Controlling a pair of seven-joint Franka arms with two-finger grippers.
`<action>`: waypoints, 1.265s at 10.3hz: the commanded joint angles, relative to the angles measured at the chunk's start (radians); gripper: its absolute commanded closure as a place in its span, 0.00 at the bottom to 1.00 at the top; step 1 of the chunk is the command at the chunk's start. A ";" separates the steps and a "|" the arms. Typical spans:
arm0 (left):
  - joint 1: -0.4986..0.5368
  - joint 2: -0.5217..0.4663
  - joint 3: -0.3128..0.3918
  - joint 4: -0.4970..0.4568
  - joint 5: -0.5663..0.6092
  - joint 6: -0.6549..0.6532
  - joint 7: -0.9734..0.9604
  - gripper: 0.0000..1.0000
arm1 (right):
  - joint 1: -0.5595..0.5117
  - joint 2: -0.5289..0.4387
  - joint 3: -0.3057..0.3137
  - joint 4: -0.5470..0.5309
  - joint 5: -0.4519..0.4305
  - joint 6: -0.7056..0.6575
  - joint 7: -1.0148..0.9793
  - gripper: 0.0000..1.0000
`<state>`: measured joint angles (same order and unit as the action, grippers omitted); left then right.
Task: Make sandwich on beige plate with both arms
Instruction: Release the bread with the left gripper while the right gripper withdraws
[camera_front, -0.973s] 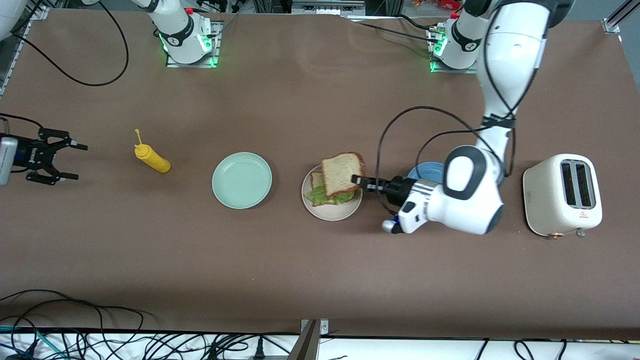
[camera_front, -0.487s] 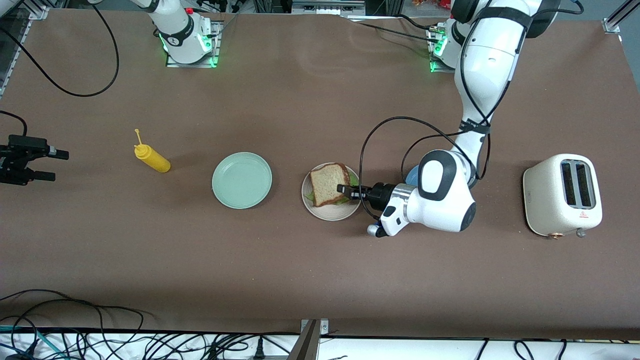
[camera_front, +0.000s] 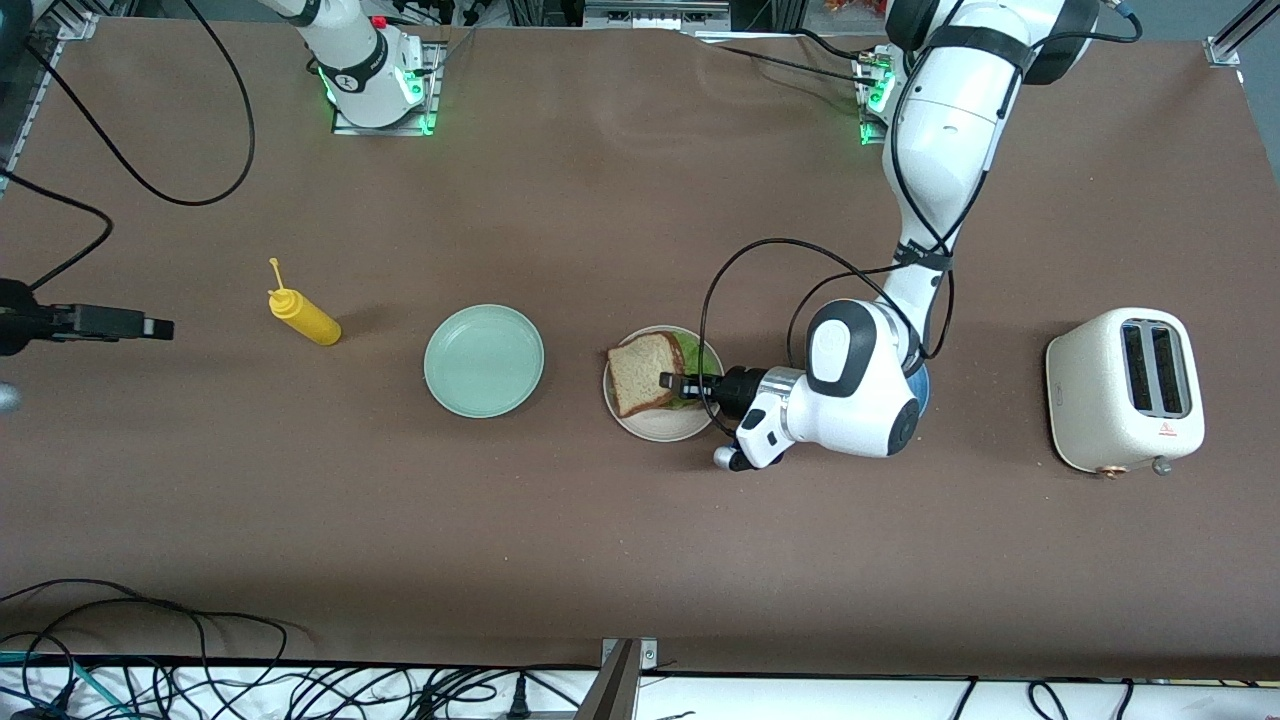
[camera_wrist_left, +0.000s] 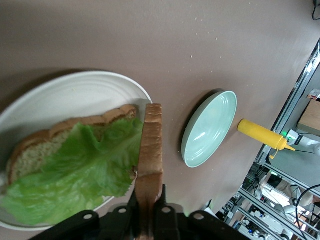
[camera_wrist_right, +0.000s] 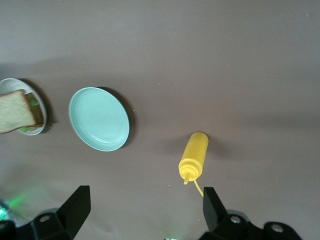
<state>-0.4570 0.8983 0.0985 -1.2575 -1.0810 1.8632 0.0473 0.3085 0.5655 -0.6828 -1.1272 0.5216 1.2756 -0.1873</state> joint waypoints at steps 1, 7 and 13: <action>0.027 -0.001 0.010 -0.003 0.054 -0.004 0.075 0.07 | -0.092 -0.080 0.345 0.014 -0.296 0.071 0.275 0.00; 0.159 -0.071 0.013 0.012 0.437 -0.117 0.068 0.00 | -0.319 -0.358 0.710 -0.452 -0.471 0.391 0.568 0.00; 0.262 -0.251 0.046 0.001 0.892 -0.399 0.052 0.00 | -0.447 -0.403 0.872 -0.537 -0.557 0.467 0.554 0.00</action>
<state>-0.2046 0.7071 0.1447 -1.2289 -0.2787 1.5178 0.1032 -0.1162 0.1930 0.1656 -1.6266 -0.0197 1.7179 0.3654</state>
